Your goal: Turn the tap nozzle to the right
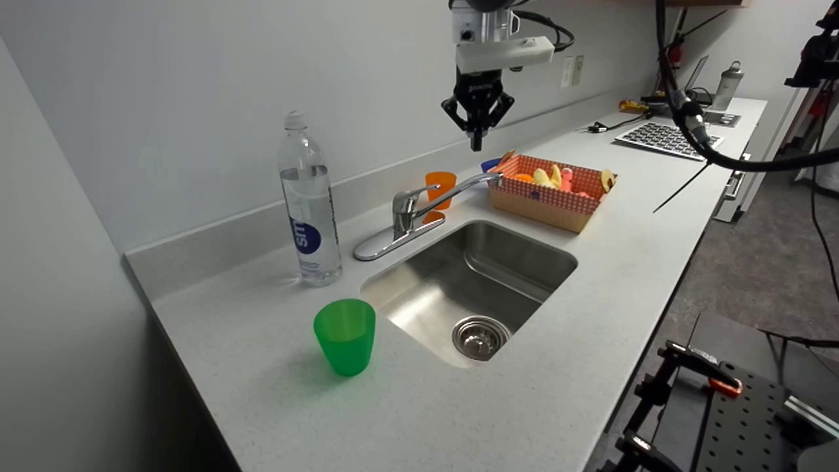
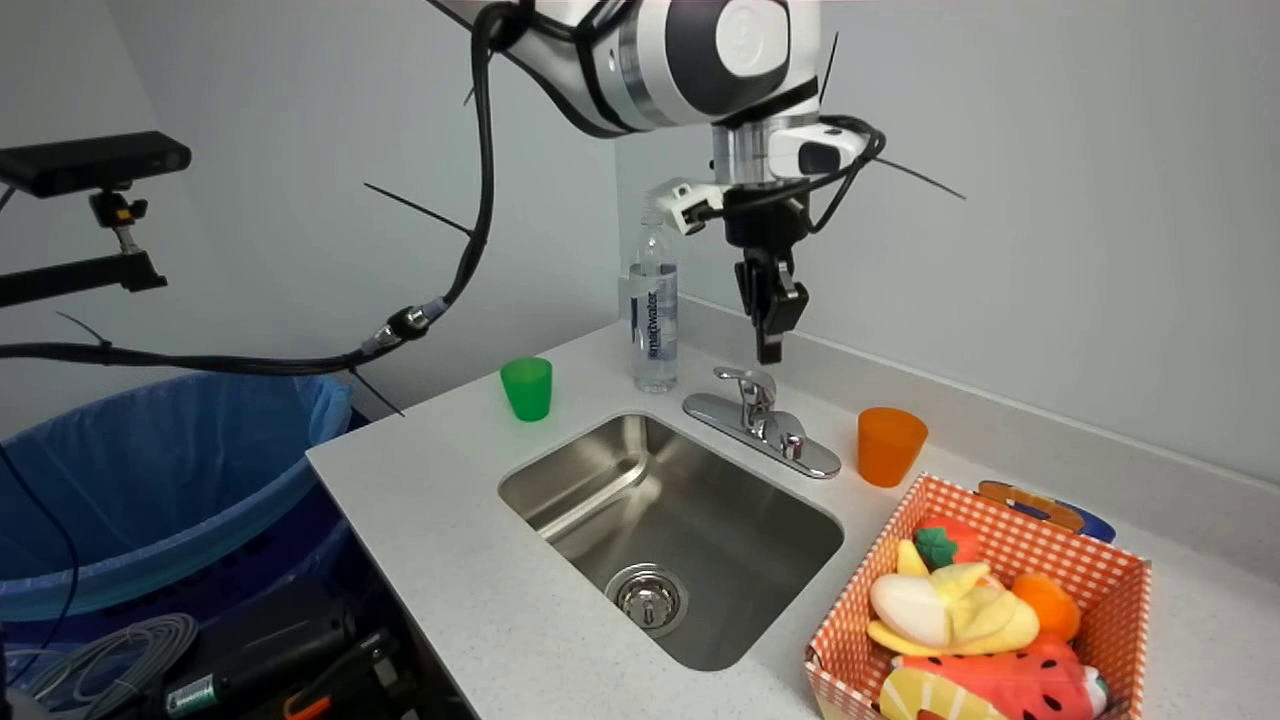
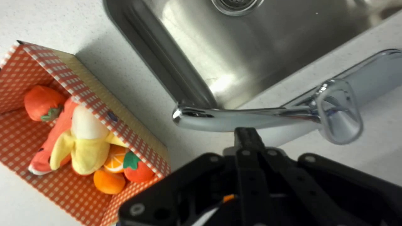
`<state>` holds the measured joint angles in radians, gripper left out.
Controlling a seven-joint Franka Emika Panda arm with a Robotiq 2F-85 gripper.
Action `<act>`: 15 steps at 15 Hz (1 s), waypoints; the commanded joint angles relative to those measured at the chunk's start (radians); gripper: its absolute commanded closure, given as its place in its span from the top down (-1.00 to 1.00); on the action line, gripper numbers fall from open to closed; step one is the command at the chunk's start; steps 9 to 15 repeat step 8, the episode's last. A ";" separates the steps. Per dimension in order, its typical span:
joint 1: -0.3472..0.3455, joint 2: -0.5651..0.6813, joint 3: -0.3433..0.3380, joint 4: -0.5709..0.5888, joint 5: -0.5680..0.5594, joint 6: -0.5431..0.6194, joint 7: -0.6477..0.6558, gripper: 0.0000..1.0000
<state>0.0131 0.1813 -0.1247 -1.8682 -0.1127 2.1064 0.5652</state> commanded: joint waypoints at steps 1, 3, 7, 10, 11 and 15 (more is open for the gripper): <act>-0.010 -0.009 0.014 0.008 0.000 -0.007 0.000 -0.94; -0.010 -0.007 0.015 0.004 0.000 -0.007 0.000 -0.67; -0.010 0.007 0.013 0.003 -0.001 -0.007 0.000 -0.48; -0.010 0.007 0.013 0.003 -0.001 -0.007 0.000 -0.48; -0.010 0.007 0.013 0.003 -0.001 -0.007 0.000 -0.48; -0.010 0.007 0.013 0.003 -0.001 -0.007 0.000 -0.48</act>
